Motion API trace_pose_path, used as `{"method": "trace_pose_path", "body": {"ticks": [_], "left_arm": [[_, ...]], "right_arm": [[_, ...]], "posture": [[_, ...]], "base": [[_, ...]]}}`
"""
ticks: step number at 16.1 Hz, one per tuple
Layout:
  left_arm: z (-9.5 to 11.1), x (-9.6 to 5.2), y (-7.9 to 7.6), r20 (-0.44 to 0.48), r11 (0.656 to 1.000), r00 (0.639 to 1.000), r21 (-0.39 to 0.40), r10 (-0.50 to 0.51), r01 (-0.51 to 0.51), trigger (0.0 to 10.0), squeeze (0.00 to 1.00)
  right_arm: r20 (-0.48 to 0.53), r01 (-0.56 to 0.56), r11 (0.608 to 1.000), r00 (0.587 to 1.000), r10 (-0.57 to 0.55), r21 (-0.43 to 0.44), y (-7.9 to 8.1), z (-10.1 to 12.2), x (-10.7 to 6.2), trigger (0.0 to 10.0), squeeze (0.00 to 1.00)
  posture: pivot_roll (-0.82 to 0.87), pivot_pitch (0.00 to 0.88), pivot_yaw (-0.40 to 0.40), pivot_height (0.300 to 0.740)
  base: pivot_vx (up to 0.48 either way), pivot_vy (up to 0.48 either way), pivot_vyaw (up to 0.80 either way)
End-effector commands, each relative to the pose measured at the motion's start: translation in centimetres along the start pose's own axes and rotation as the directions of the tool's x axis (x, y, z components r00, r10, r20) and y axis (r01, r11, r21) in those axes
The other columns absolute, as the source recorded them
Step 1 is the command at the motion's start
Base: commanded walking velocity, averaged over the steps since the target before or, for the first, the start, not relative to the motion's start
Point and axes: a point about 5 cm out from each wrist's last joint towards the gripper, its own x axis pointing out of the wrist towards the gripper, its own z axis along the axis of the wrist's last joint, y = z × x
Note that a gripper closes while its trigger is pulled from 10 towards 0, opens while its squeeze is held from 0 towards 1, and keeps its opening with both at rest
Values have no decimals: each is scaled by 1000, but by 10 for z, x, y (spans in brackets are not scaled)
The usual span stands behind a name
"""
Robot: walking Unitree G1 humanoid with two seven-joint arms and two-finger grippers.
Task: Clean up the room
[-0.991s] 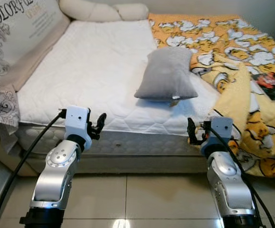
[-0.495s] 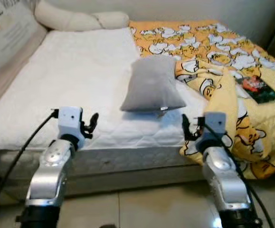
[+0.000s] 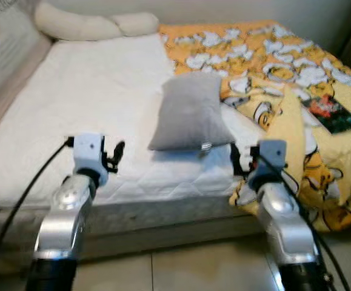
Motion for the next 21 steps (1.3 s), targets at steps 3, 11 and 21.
{"method": "trace_pose_path", "body": {"ticks": [3,11,21], "left_arm": [[1,2,-7,5,1000,1000,-3,-25,25,10000,0],[1,2,-8,4,1000,1000,-4,-27,27,10000,0],[0,3,-9,7,1000,1000,-5,-31,31,10000,0]], "right_arm": [[-14,31,999,999,-31,-11,-10,-2,0,10000,0],[-22,26,1000,999,-26,-16,-10,-3,0,10000,0],[-24,11,997,1000,-13,-82,-10,-3,0,10000,0]], "posture": [[-50,0,22,740],[-52,0,21,740],[-53,0,20,740]], "base": [[351,0,0],[352,0,0],[352,0,0]]}}
